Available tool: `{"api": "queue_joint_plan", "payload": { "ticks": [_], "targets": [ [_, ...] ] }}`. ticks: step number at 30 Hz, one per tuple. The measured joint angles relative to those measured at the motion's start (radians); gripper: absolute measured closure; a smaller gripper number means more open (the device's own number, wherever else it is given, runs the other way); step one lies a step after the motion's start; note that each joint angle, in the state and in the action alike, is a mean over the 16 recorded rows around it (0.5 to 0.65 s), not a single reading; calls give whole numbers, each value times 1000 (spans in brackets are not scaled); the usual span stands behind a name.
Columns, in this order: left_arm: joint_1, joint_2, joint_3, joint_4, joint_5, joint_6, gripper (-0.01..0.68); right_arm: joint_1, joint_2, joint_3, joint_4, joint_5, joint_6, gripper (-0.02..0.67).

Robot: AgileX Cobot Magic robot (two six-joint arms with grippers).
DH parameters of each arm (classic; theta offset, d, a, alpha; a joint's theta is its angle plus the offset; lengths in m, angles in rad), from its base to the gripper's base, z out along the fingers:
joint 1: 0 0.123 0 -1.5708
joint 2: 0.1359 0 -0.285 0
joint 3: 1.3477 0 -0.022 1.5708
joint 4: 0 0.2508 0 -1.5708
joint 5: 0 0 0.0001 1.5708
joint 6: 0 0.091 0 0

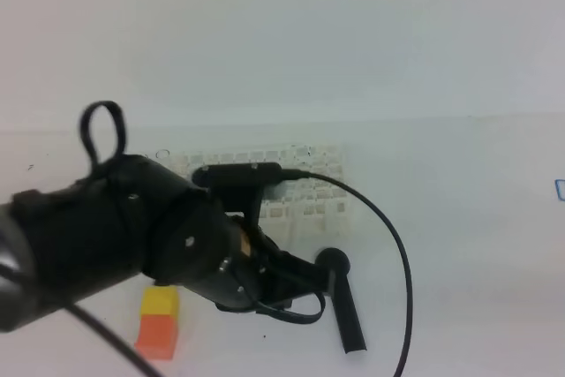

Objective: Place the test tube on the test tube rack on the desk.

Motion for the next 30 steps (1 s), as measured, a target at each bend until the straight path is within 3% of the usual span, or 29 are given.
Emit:
{"api": "queue_joint_plan", "payload": {
  "ticks": [5, 12, 21, 30],
  "targets": [
    [0, -161, 20, 24, -27, 3, 565, 0, 0, 0, 29, -3, -42, 650],
    [0, -386, 138, 68, -204, 26, 565, 0, 0, 0, 149, -30, -190, 650],
    [0, -606, 449, 148, -665, 64, 565, 0, 2, 0, 449, -85, -522, 650],
    [0, -672, 695, 204, -1117, 119, 565, 4, 37, 0, 773, -93, -835, 636]
  ]
}}
